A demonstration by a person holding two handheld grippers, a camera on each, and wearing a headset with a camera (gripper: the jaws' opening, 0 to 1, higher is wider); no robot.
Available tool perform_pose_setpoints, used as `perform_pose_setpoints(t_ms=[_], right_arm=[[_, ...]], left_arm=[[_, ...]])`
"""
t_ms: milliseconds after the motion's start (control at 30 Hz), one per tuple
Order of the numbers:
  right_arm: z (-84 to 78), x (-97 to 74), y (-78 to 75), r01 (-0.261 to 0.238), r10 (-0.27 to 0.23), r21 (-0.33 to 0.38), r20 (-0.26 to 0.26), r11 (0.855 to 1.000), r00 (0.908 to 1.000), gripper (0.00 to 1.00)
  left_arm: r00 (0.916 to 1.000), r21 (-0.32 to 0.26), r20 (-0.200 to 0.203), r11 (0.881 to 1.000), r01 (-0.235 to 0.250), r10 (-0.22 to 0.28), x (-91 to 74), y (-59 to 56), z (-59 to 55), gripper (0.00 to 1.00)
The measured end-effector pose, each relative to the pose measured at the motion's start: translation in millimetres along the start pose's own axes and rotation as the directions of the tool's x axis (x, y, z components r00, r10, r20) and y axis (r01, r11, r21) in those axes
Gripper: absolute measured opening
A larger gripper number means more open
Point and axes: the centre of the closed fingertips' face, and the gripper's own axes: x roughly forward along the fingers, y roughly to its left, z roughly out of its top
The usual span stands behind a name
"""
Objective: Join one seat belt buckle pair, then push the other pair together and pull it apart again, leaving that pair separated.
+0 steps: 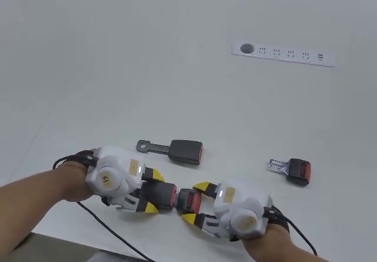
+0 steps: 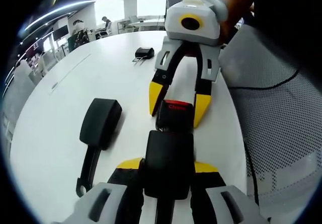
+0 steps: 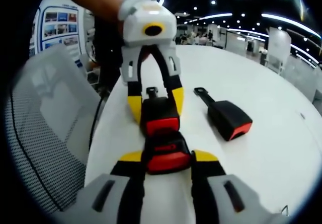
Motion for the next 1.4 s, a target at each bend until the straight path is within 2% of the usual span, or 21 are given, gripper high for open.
perform_pose_setpoints(t_ms=[233,567,800,933,1033,1100,1167,1200,1233,1267,1300,1333,1400], right_arm=[[0.1,-0.8,0.7,0.006,-0.006,-0.005,-0.001,1.0,1.0,0.35],[-0.1,-1.5,1.1,0.006,-0.006,-0.021,-0.004,1.0,1.0,0.34],[-0.6,-1.2,0.9,0.002,-0.002,-0.019,-0.005,1.0,1.0,0.34],[-1.0,-0.8,1.1,-0.013,0.013,-0.038,-0.008,0.999,0.9999,0.35],[0.7,-1.4,0.7,-0.038,0.038,0.0,-0.004,0.999,0.9993,0.36],[2.2,-2.7,-0.4,-0.037,0.037,-0.001,0.003,0.999,0.9993,0.37],[4.2,-4.7,-0.4,-0.031,0.03,0.044,0.012,0.999,0.9995,0.38],[6.8,-7.3,-1.9,-0.023,0.022,0.049,0.021,0.999,0.9995,0.41],[10.3,-9.2,-3.0,-0.015,0.013,0.058,0.037,0.998,0.9992,0.47],[14.5,-12.5,-4.1,-0.008,0.004,0.08,0.05,0.997,0.9987,0.54],[16.6,-15.1,-5.8,0.0,-0.005,0.088,0.055,0.996,0.9985,0.62],[20.2,-19.7,-8.9,0.016,-0.022,0.087,0.071,0.996,0.9973,0.71],[22.5,-31.4,-11.6,0.03,-0.038,0.104,0.083,0.994,0.9958,0.75]], left_arm=[[0.9999,-0.021,0.011,1.0,-0.01,0.01,-0.5,0.4,0.2,0.36],[1.0,0.002,-0.003,1.0,0.005,-0.005,0.2,0.8,-0.8,0.36],[1.0,-0.007,0.0,1.0,0.001,-0.001,-0.2,0.1,-0.1,0.36],[0.9999,-0.01,-0.01,1.0,-0.002,0.002,0.3,-1.2,1.4,0.37],[0.9997,-0.003,-0.023,1.0,-0.003,0.003,1.1,-0.8,1.3,0.37],[0.9993,-0.014,-0.035,1.0,-0.011,0.011,1.4,-0.1,2.5,0.38],[0.9987,-0.083,-0.036,0.996,-0.039,0.037,1.4,0.1,4.5,0.39],[0.9983,-0.078,-0.039,0.996,-0.046,0.043,1.3,0.8,6.2,0.4],[0.9961,-0.09,-0.049,0.993,-0.078,0.074,0.8,4.1,6.6,0.42],[0.9907,-0.064,-0.08,0.991,-0.115,0.11,-2.1,9.0,3.9,0.46],[0.9905,-0.04,-0.076,0.992,-0.118,0.115,-3.9,8.8,6.5,0.52],[0.9922,-0.035,-0.042,0.992,-0.119,0.118,-8.3,6.3,16.1,0.56],[0.9873,-0.084,0.033,0.985,-0.153,0.156,-16.5,10.4,33.8,0.65]])
